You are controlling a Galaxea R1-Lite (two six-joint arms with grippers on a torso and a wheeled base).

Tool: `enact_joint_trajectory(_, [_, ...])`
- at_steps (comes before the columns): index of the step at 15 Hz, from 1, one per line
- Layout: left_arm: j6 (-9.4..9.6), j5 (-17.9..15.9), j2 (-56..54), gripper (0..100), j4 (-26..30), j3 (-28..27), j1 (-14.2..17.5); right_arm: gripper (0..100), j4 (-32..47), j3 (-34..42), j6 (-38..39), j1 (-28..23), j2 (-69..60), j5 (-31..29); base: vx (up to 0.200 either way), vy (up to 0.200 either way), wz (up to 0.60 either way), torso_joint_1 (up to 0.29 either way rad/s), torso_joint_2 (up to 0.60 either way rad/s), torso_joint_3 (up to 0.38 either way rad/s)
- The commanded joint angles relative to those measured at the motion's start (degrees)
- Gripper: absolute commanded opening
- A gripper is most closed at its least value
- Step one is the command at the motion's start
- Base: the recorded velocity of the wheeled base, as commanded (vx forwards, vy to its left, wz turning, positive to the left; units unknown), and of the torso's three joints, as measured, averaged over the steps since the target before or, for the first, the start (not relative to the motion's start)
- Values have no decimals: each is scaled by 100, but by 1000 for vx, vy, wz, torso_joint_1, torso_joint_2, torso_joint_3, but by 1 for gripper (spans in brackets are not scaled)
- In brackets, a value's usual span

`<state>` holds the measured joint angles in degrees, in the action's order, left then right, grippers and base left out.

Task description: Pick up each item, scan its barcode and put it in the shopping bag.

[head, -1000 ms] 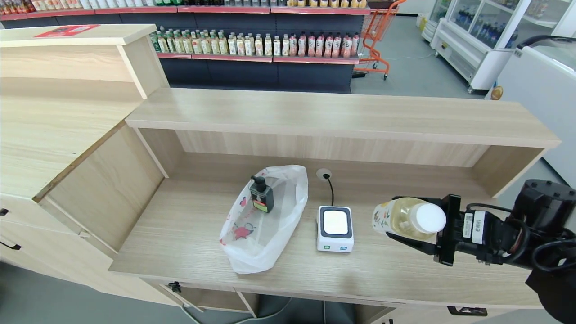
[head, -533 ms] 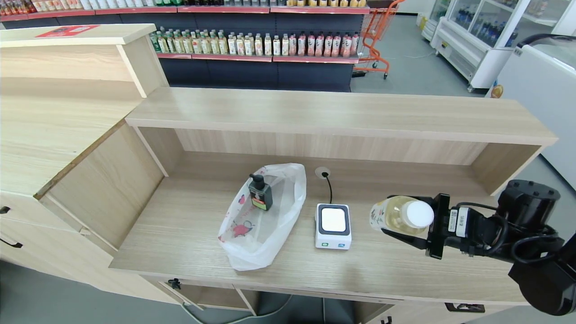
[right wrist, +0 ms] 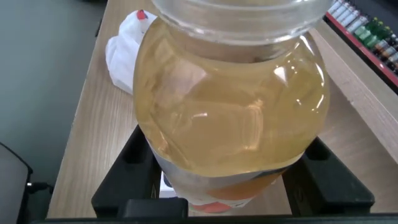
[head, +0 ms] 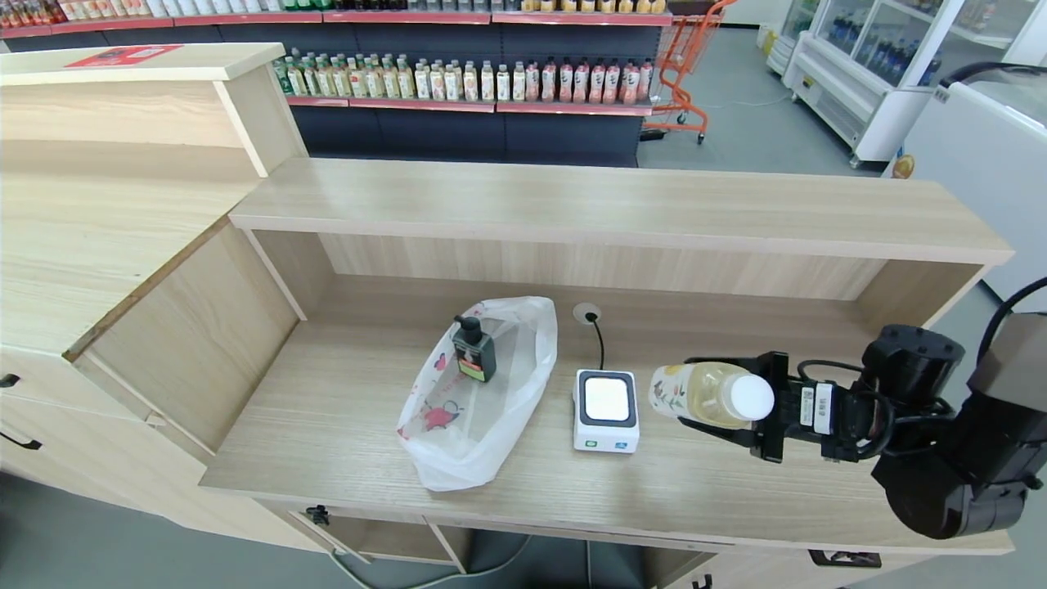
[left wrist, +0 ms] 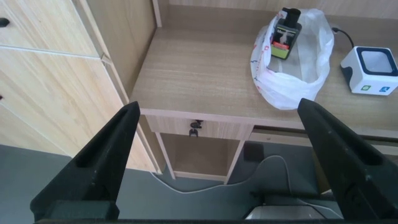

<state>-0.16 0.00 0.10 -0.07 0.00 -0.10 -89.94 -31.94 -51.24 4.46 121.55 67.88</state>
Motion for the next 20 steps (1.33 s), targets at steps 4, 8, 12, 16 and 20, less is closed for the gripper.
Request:
enact_joint_trajectory(4, [-2, 0, -1, 100, -1, 0, 1, 0, -6, -673, 105, -68, 817, 41, 0, 0, 0, 0, 0, 0])
enact_joint_trajectory(8, [-2, 0, -1, 100, -1, 0, 1, 0, -6, -1042, 105, -68, 1204, 560, 0, 0, 0, 0, 0, 0])
enact_joint_trajectory(12, [-2, 0, -1, 100, -1, 0, 1, 0, -6, -1412, 105, -59, 1521, 560, 0, 0, 0, 0, 0, 0])
enact_joint_trajectory(16, [-2, 0, -1, 100, -1, 0, 1, 0, -6, -2009, 175, 125, 1811, 560, 0, 0, 0, 0, 0, 0])
enact_joint_trajectory(20, [-2, 0, -1, 100, -1, 0, 1, 0, -6, -2457, 360, 371, 2074, 551, 0, 0, 0, 0, 0, 0])
